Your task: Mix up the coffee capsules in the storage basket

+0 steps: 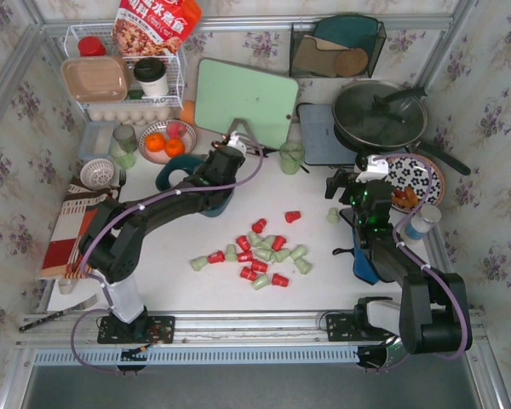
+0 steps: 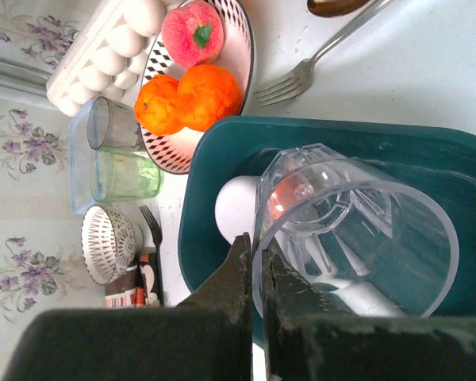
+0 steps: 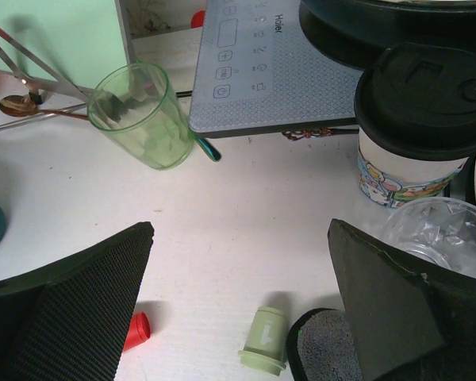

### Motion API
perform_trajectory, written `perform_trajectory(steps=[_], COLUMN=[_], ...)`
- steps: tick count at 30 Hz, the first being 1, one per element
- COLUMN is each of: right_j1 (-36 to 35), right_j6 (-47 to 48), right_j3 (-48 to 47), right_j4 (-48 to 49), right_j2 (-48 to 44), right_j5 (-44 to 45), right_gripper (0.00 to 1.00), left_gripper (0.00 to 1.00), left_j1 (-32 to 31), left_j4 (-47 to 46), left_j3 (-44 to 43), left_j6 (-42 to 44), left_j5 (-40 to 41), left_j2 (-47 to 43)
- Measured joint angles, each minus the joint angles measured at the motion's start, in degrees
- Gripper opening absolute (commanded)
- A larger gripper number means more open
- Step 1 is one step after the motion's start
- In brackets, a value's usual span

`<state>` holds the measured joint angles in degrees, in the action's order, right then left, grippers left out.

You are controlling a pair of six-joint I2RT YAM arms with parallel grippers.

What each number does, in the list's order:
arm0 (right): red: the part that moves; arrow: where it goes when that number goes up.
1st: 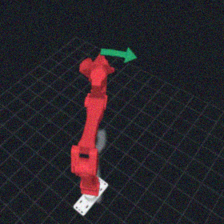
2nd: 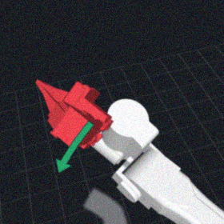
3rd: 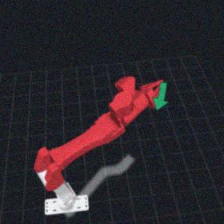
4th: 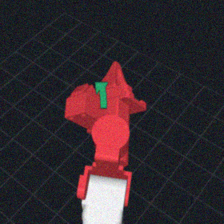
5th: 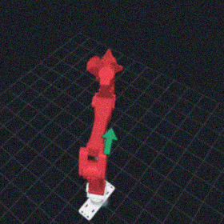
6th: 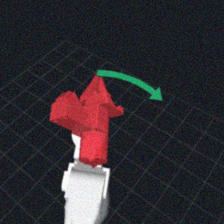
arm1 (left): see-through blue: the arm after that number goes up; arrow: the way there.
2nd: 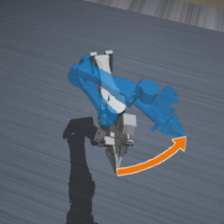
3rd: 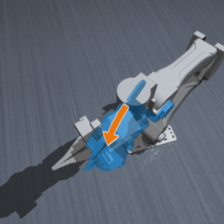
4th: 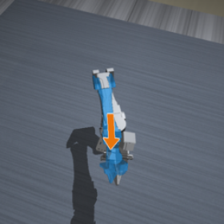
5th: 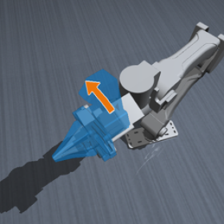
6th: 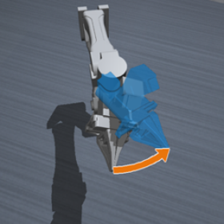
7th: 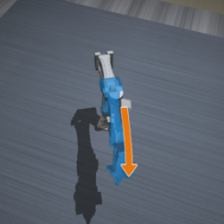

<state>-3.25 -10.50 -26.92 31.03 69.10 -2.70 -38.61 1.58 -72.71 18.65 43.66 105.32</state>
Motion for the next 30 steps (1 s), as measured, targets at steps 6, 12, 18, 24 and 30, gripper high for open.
perform_trajectory(steps=[6,12,18,24,30], right_j1=[0.0,0.0,0.0,0.0,0.0], right_j6=[0.0,0.0,0.0,0.0,0.0], right_j3=[0.0,0.0,0.0,-0.2,-0.4], right_j4=[0.0,0.0,0.0,-0.2,-0.3], right_j2=[0.0,0.0,0.0,0.0,0.1], right_j5=[0.0,0.0,0.0,0.0,0.2], right_gripper=[1.0,1.0,1.0,1.0,1.0], left_gripper=[0.0,0.0,0.0,0.0,0.0], left_j1=[-0.2,0.3,3.2,6.3,14.6], left_j4=[1.4,6.9,13.8,17.6,18.4], left_j3=[1.0,-2.1,-7.9,-10.0,-5.6], left_j6=[-4.8,-11.6,-19.4,-26.2,-33.3], left_j5=[-3.4,-9.0,-17.2,-24.8,-29.3], left_j2=[-7.2,-11.7,-12.4,-13.3,-18.2])
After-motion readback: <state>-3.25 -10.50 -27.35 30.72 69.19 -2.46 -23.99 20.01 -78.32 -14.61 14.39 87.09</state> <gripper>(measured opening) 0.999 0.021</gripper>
